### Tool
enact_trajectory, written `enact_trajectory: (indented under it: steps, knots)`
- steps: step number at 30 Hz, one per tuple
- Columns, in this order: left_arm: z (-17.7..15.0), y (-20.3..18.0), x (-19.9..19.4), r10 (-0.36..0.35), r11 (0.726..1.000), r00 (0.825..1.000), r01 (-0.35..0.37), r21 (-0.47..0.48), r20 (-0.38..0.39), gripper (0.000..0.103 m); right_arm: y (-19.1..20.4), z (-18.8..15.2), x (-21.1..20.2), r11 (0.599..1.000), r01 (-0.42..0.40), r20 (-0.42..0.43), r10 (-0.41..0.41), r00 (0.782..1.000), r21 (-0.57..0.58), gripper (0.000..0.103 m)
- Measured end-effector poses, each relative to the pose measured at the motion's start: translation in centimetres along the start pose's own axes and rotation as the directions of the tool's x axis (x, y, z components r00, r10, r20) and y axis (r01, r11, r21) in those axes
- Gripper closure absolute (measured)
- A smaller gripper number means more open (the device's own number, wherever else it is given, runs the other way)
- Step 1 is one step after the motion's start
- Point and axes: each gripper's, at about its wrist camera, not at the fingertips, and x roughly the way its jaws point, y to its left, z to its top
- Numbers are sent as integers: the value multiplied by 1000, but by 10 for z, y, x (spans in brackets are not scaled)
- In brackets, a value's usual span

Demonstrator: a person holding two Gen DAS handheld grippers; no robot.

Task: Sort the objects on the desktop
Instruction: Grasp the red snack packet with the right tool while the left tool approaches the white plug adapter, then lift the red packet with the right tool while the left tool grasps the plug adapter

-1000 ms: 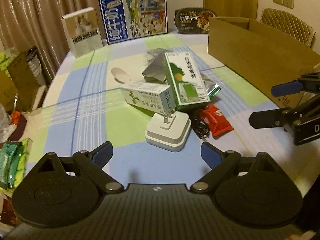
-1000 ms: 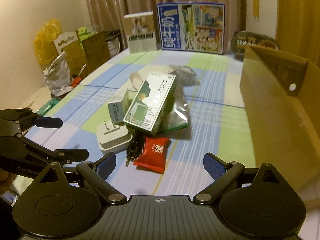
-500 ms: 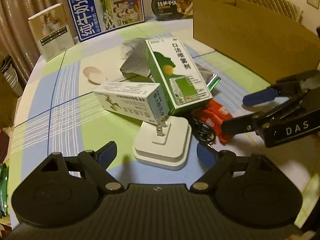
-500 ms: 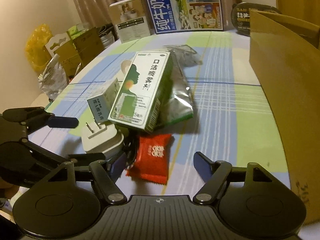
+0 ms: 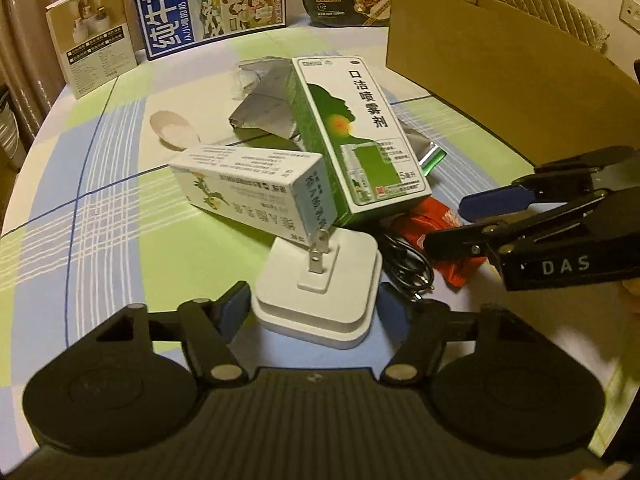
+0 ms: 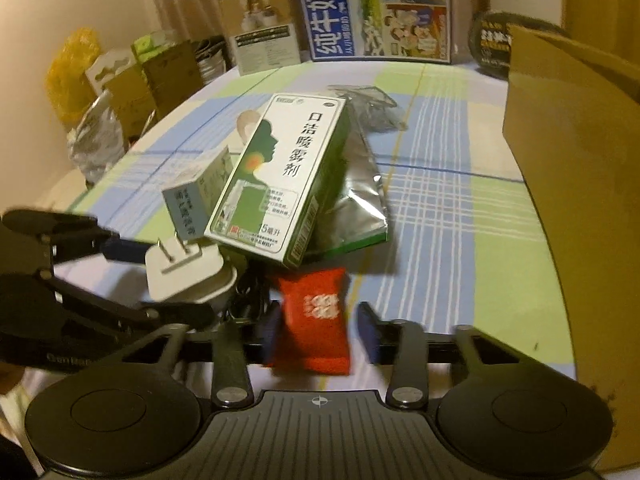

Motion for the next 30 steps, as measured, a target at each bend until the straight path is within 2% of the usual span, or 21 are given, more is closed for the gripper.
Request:
enact_trajectory:
  steps: [6,12,17,20,22,25,30]
  knots:
    - [-1,-4,-1,11,1000,1000,-11,4,-1,40,-11,-6,-13,1000,19,4,-19,1000,24,77]
    - [-10,-17,-10,17,1000,1000,-17,6,-14,40,-12,-20,-39,999,38,6,-38,999,25,77]
    - [-26,-31,-29,-20,999,1000,20,-26,-16,40,-10,-33,-50,998,60,2,-60,998,-17,77]
    - [-34,-44,-31,-15,1000,1000,16,18,-18,40,-10,-35,-48,998,63,-3,-63,998,-24,76]
    - [-35,-50,-32,4,998,1000,-5,67,4,40,-8,-35,-47,997,68,-5,-69,998,-36,70]
    - [-33,-51,-29,9,997,1000,-10,76,17,40,-6,-37,-44,996,75,-11,-76,997,-51,58]
    - [-28,-49,-23,6,996,1000,-9,91,30,39,-5,-38,-37,995,82,-28,-84,996,-60,56]
